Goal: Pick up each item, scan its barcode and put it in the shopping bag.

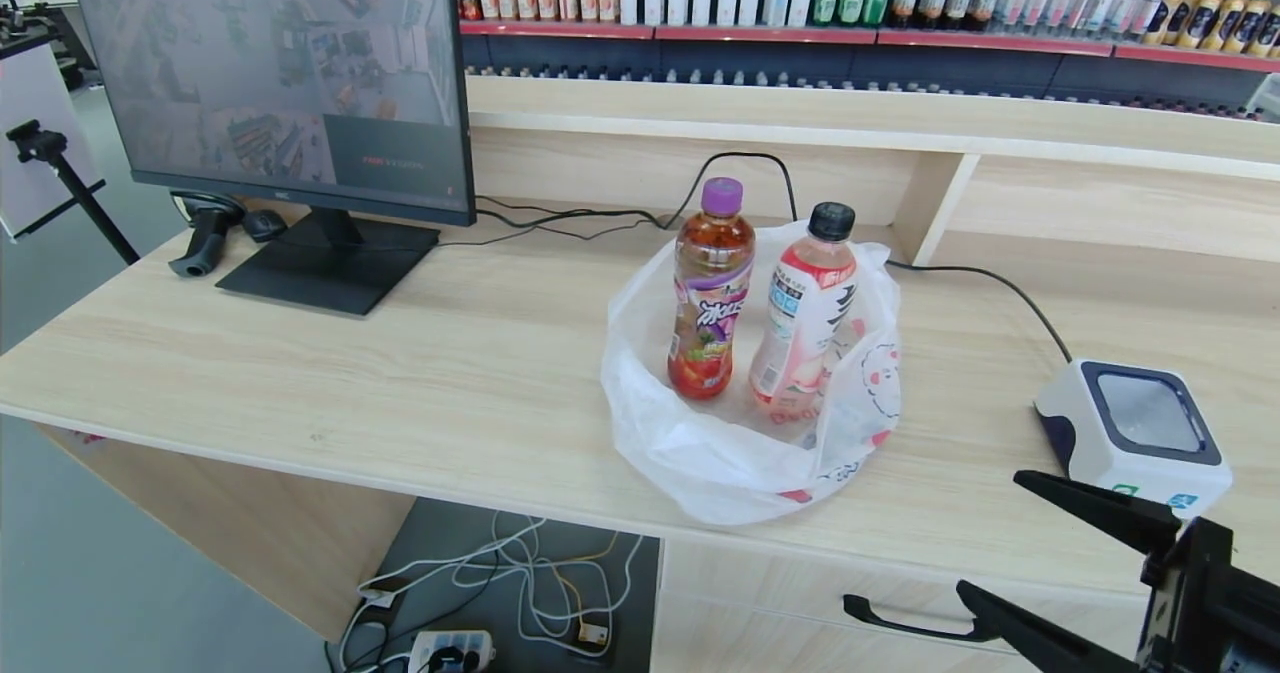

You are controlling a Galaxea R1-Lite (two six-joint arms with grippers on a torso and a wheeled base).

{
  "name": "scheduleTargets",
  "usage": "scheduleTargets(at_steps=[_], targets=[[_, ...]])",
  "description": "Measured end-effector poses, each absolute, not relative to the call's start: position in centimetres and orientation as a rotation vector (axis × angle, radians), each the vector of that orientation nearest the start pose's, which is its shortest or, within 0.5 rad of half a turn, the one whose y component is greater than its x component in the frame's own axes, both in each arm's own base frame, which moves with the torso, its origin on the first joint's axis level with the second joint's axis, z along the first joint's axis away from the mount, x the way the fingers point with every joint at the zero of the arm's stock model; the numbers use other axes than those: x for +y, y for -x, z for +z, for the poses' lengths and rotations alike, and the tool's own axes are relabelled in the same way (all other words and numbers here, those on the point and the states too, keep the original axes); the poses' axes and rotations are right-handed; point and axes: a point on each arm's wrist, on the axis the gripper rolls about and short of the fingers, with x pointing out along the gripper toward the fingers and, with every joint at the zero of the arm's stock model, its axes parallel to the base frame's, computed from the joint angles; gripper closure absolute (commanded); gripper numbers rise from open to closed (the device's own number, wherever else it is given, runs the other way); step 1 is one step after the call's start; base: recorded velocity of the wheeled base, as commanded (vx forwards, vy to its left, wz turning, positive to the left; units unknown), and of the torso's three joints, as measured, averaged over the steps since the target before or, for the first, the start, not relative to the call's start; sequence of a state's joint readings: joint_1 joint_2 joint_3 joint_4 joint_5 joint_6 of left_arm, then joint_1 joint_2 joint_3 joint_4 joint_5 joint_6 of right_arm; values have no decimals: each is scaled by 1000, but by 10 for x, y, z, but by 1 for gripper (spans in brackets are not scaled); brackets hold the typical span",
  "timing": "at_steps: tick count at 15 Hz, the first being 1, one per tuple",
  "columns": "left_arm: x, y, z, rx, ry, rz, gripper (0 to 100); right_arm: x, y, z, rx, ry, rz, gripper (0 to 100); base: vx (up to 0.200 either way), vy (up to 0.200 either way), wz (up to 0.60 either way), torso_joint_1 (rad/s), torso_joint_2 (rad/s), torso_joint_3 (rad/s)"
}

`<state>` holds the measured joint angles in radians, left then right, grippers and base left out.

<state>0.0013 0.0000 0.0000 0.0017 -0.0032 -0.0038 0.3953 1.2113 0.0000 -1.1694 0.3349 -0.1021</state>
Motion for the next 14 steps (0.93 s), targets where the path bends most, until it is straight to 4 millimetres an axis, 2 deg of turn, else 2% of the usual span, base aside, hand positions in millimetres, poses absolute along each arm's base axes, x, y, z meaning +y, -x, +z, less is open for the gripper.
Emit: scheduleTargets(at_steps=[7, 14], targets=[[0, 23, 75, 2, 4, -2, 100, 28, -49, 113, 225, 146, 742, 0, 0, 0, 0, 0, 0, 0], [0, 23, 75, 1, 4, -1, 100, 8, -1, 85, 235, 139, 707, 0, 0, 0, 0, 0, 0, 0]])
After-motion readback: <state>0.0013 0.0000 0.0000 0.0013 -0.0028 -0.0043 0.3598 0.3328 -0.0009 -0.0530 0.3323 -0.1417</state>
